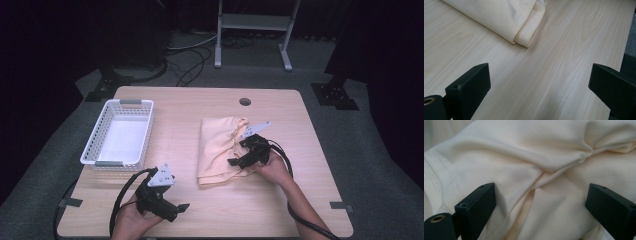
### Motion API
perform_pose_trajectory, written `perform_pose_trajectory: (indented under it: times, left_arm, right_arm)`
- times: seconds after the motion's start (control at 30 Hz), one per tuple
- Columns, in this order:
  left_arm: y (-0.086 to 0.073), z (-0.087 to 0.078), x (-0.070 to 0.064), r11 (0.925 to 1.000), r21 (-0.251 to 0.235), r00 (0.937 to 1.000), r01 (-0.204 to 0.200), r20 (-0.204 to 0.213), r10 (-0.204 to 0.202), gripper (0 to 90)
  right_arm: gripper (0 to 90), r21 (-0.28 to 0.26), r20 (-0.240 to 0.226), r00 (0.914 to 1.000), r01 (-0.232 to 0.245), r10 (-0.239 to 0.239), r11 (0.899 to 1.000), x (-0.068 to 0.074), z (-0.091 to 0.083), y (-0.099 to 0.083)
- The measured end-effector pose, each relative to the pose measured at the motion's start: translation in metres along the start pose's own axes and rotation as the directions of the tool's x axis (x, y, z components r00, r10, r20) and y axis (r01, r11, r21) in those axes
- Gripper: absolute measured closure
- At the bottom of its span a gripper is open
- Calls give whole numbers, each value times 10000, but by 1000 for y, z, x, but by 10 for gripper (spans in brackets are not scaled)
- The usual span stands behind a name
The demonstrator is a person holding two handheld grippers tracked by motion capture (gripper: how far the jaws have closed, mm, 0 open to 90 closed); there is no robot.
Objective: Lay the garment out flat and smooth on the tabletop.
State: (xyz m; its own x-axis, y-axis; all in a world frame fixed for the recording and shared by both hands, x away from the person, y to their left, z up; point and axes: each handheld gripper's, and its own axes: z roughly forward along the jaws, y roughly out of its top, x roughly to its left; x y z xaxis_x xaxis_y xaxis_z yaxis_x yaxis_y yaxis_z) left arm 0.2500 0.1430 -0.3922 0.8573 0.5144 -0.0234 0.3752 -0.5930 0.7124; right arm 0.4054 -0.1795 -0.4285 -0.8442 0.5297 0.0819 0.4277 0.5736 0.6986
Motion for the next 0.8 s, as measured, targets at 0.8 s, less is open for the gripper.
perform_pose_trajectory:
  times: [0.8]
  left_arm:
    - [2,1,-3,10000,32,10000,-10,15,10,36]
  right_arm:
    - [140,-225,414,9948,938,-928,9953,18,-6,-19]
